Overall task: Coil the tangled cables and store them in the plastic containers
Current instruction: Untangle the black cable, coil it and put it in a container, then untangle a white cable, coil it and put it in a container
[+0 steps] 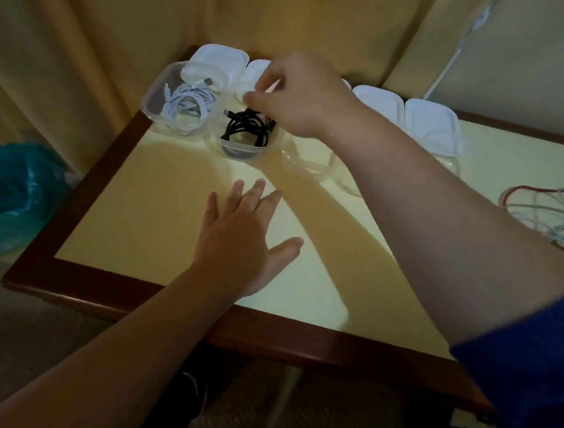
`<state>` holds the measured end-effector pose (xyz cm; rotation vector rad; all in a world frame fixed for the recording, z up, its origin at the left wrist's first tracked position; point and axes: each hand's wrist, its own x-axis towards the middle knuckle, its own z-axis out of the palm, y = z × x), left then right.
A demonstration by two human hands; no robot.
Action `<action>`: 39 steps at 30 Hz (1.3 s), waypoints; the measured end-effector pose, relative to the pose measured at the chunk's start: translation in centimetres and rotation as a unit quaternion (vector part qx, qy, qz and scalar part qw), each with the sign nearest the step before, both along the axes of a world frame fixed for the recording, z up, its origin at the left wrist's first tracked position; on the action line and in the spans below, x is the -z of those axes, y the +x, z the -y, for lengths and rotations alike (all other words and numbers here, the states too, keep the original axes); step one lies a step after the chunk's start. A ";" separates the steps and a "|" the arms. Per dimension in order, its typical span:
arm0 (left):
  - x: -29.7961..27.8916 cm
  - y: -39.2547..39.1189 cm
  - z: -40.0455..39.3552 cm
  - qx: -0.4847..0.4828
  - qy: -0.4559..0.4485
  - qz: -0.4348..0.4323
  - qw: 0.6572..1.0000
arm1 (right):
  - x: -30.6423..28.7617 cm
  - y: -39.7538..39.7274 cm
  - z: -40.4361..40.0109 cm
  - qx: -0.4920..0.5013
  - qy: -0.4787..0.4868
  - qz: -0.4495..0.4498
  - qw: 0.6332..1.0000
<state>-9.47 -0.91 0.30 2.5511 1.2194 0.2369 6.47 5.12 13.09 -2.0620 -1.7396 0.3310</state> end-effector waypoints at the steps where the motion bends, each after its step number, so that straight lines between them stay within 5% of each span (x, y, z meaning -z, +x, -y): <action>1: -0.2 0.3 0.0 -0.008 -0.004 0.012 1.000 | -0.5 0.2 2.5 0.005 0.014 -0.042 0.999; 7: -0.7 3.2 1.8 -0.014 -0.005 0.204 0.979 | -0.6 4.2 18.3 0.097 -0.009 -0.231 0.968; 13: -2.5 7.7 6.3 0.053 -0.096 0.252 0.961 | 2.5 8.5 27.7 0.253 0.055 -0.363 0.895; 20: -3.8 11.0 12.1 -0.018 -0.231 0.368 0.900 | 5.1 12.9 31.1 0.324 0.150 -0.346 0.868; 26: -2.1 13.5 13.8 0.014 -0.168 0.319 0.933 | 6.9 15.2 33.5 0.299 0.195 -0.352 0.865; 29: -1.6 14.9 15.1 0.105 -0.140 0.296 0.939 | 7.1 15.4 34.0 0.281 0.198 -0.355 0.870; 34: -0.6 15.4 17.6 0.369 -0.062 0.180 0.910 | 7.7 15.9 33.1 0.270 0.190 -0.388 0.861; 39: -0.2 15.4 16.9 0.428 -0.063 0.167 0.886 | 7.9 16.1 32.3 0.224 0.179 -0.363 0.886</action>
